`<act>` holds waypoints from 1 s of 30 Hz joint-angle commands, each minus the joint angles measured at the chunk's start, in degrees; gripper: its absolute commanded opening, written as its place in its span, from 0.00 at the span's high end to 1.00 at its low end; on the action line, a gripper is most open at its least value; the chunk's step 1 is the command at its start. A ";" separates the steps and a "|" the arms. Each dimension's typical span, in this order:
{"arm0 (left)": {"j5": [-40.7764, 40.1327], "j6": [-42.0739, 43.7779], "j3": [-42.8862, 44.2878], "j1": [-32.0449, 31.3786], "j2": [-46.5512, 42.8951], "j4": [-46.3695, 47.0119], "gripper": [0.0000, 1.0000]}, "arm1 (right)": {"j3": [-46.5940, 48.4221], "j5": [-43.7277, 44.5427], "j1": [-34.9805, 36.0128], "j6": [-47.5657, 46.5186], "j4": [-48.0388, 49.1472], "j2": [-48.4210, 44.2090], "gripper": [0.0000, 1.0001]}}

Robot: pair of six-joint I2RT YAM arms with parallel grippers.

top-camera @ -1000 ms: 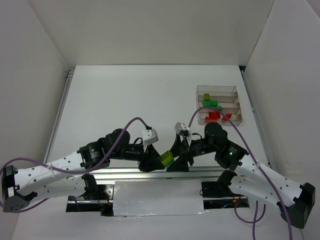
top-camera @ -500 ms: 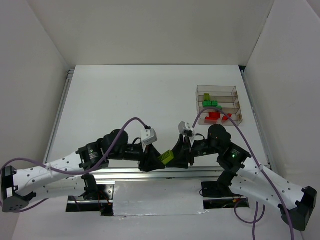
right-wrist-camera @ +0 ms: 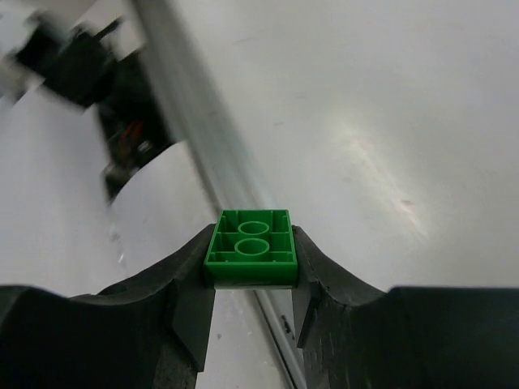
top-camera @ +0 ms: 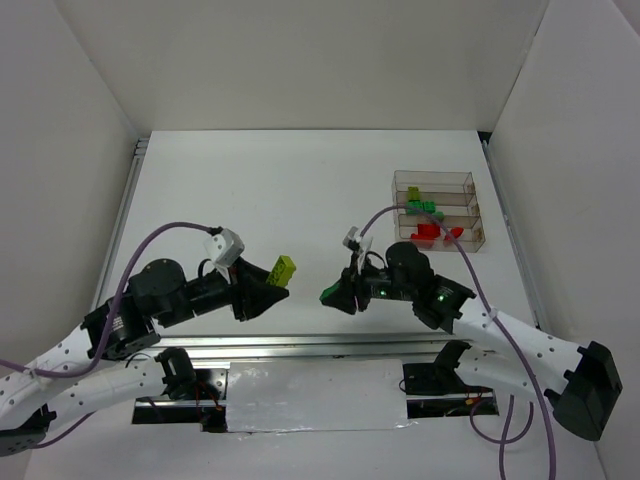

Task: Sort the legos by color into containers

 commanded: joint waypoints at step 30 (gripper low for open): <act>-10.14 -7.85 -8.46 0.80 5.58 -3.29 1.00 | 53.34 49.67 -42.24 21.68 -30.95 58.07 0.43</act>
